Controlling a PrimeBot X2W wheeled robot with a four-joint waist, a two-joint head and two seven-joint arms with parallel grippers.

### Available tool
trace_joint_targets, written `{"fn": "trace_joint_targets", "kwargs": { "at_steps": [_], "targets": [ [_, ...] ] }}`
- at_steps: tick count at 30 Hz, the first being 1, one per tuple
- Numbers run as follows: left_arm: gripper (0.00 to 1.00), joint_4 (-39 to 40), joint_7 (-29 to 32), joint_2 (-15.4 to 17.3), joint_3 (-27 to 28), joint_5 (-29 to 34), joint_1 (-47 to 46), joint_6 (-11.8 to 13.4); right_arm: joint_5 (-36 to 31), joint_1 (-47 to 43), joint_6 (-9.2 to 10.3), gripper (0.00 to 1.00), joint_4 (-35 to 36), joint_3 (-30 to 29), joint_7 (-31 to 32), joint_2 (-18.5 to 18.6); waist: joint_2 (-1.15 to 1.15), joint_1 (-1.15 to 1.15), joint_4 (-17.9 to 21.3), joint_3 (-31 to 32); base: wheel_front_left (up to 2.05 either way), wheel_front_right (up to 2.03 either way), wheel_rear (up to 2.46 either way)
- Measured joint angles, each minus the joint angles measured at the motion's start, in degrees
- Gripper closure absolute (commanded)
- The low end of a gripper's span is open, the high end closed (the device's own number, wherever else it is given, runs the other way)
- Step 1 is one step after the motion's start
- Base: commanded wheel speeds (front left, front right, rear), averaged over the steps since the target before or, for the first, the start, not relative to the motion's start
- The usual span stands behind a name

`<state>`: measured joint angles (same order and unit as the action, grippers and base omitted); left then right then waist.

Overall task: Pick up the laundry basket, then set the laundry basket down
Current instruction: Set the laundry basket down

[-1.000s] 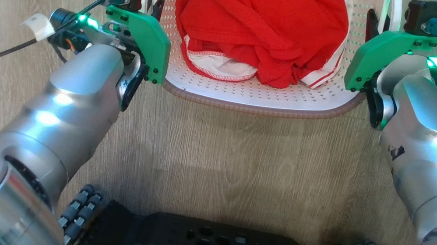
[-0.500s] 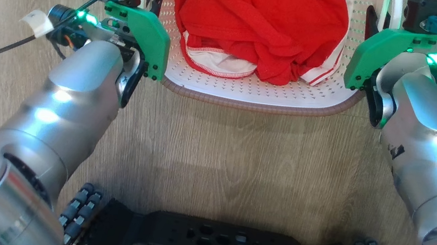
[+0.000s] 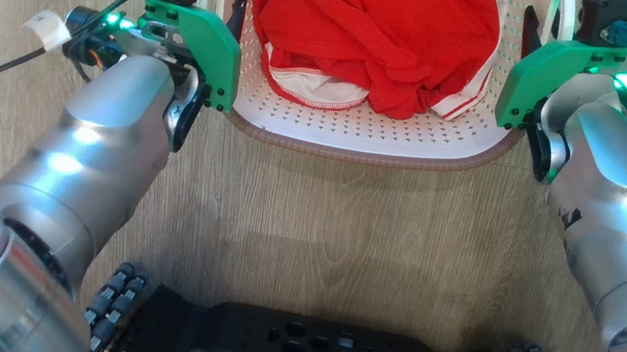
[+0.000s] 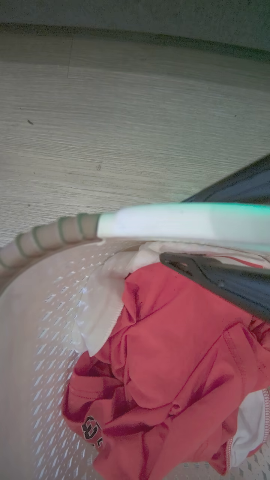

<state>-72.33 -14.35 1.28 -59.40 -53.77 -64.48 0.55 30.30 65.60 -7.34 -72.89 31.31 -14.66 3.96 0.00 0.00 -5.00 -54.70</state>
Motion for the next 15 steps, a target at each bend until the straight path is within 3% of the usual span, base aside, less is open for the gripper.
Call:
{"fn": "trace_joint_targets", "kwargs": {
  "at_steps": [11,15],
  "targets": [
    [0.0,-0.19,-0.02,0.01,0.49,-0.36,-0.01,0.58,-3.82,0.25,0.0,0.0,3.13,-4.27,0.0,0.05,0.0,0.0,0.43,1.65,0.0,0.0,0.0],
    [0.0,3.38,-0.09,0.97,2.77,1.14,0.09,1.87,-7.13,-0.02,0.0,0.0,5.76,-7.87,0.0,0.07,0.0,0.0,0.71,3.74,0.0,0.0,0.0]
  ]
}}
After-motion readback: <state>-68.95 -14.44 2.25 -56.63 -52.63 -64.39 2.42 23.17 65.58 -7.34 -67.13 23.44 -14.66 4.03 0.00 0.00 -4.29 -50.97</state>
